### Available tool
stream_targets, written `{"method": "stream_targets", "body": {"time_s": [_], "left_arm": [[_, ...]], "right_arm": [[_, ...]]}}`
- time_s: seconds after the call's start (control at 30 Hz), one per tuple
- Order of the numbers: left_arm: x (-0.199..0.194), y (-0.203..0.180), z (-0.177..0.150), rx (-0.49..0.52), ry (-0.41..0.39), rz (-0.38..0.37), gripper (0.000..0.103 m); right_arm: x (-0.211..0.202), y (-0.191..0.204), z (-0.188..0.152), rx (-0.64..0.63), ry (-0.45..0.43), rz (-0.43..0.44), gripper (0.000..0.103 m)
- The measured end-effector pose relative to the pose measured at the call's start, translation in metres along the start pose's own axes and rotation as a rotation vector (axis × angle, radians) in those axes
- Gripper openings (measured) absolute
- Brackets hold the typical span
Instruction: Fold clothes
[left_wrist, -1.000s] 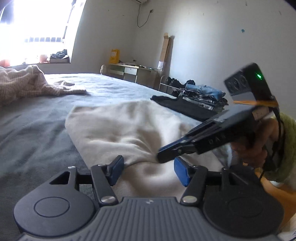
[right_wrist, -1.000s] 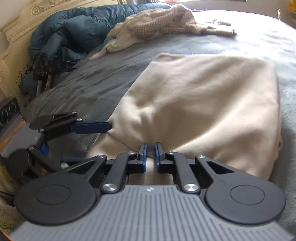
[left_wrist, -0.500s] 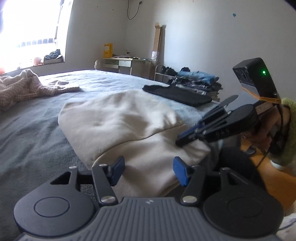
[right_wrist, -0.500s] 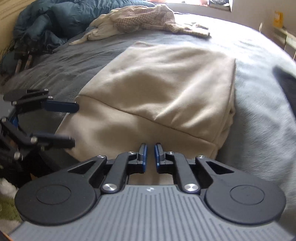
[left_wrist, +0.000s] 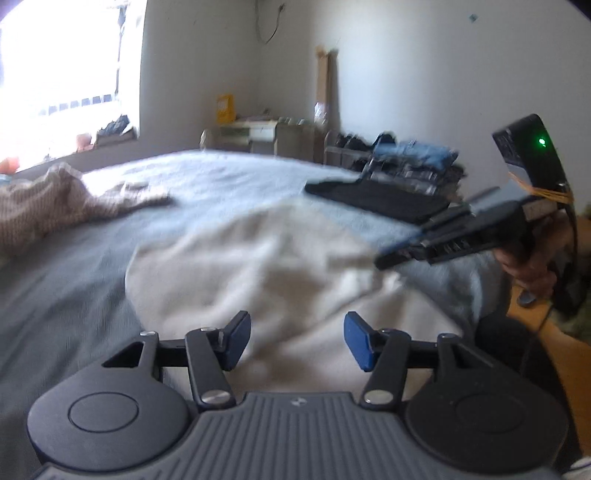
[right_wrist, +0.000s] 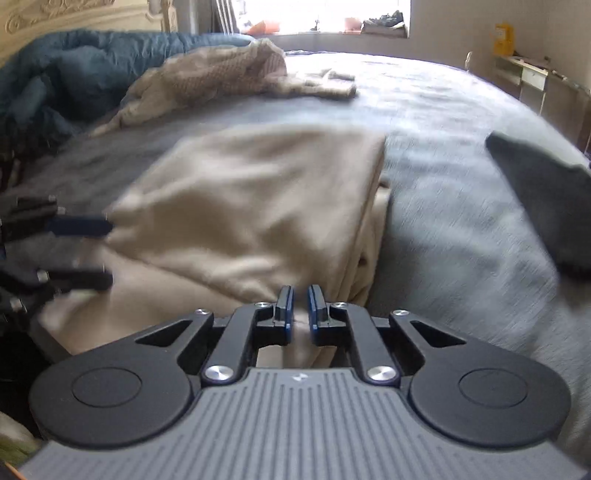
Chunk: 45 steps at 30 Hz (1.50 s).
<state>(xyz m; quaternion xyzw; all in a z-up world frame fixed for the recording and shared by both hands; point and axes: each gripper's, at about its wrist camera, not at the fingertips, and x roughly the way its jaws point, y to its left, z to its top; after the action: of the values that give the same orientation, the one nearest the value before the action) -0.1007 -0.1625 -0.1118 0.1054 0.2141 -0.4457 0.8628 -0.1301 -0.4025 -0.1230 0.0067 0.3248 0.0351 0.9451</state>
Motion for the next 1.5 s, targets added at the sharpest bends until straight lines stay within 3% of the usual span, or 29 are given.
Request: {"method": "stream_targets", "body": {"time_s": [0.1, 0.2, 0.23, 0.33, 0.47, 0.53, 0.63, 0.67, 0.73, 0.83, 0.93, 1.03, 1.1, 1.17, 1.27, 1.3, 1.4, 1.43, 1.5], "left_arm": [[0.017, 0.004, 0.017, 0.012, -0.018, 0.011, 0.058], [0.052, 0.019, 0.008, -0.035, 0.062, 0.017, 0.058], [0.062, 0.024, 0.004, -0.056, 0.094, 0.015, 0.053], [0.055, 0.027, 0.006, -0.042, 0.081, -0.002, 0.055], [0.056, 0.03, 0.035, -0.007, 0.024, -0.006, 0.06], [0.072, 0.038, 0.046, 0.002, 0.021, 0.024, 0.06], [0.109, 0.064, 0.045, -0.059, 0.1, 0.083, 0.059], [0.116, 0.075, 0.042, -0.102, 0.123, 0.073, 0.054], [0.11, 0.088, 0.043, -0.156, 0.096, 0.038, 0.054], [0.099, 0.095, 0.057, -0.14, 0.023, 0.059, 0.063], [0.117, 0.11, 0.06, -0.172, 0.04, 0.063, 0.062], [0.128, 0.127, 0.047, -0.189, 0.076, 0.094, 0.046], [0.116, 0.131, 0.05, -0.208, 0.05, 0.087, 0.05], [0.101, 0.132, 0.055, -0.211, 0.006, 0.116, 0.061], [0.093, 0.135, 0.06, -0.214, -0.03, 0.099, 0.064], [0.099, 0.136, 0.06, -0.213, 0.001, 0.115, 0.064], [0.11, 0.141, 0.052, -0.236, 0.105, 0.212, 0.054], [0.102, 0.143, 0.051, -0.25, 0.097, 0.215, 0.053], [0.075, 0.135, 0.052, -0.248, 0.036, 0.185, 0.057]], "right_arm": [[0.004, -0.001, 0.021, -0.015, -0.074, 0.014, 0.007], [0.037, -0.008, 0.008, -0.045, -0.012, -0.017, 0.007], [0.049, -0.011, 0.003, -0.056, 0.012, -0.029, 0.006], [0.056, -0.02, 0.004, -0.032, 0.036, -0.014, 0.006], [0.049, -0.02, 0.042, -0.053, -0.058, -0.019, 0.007], [0.07, -0.027, 0.054, -0.037, -0.06, -0.026, 0.007], [0.108, -0.04, 0.065, 0.0, -0.028, -0.031, 0.007], [0.121, -0.046, 0.063, 0.019, 0.007, -0.028, 0.007], [0.115, -0.051, 0.066, 0.04, 0.0, -0.013, 0.007], [0.1, -0.053, 0.078, 0.053, -0.052, 0.018, 0.009], [0.117, -0.054, 0.089, 0.082, -0.045, 0.069, 0.009], [0.139, -0.063, 0.087, 0.114, -0.016, 0.053, 0.008], [0.13, -0.068, 0.089, 0.134, -0.024, 0.025, 0.011], [0.112, -0.067, 0.091, 0.116, -0.047, 0.009, 0.012], [0.1, -0.063, 0.092, 0.113, -0.062, 0.076, 0.013], [0.098, -0.061, 0.092, 0.108, -0.062, 0.102, 0.012], [0.119, -0.06, 0.084, 0.071, 0.033, 0.017, 0.011], [0.118, -0.063, 0.082, 0.079, 0.046, -0.025, 0.014], [0.092, -0.071, 0.08, 0.121, 0.005, -0.027, 0.015]]}}
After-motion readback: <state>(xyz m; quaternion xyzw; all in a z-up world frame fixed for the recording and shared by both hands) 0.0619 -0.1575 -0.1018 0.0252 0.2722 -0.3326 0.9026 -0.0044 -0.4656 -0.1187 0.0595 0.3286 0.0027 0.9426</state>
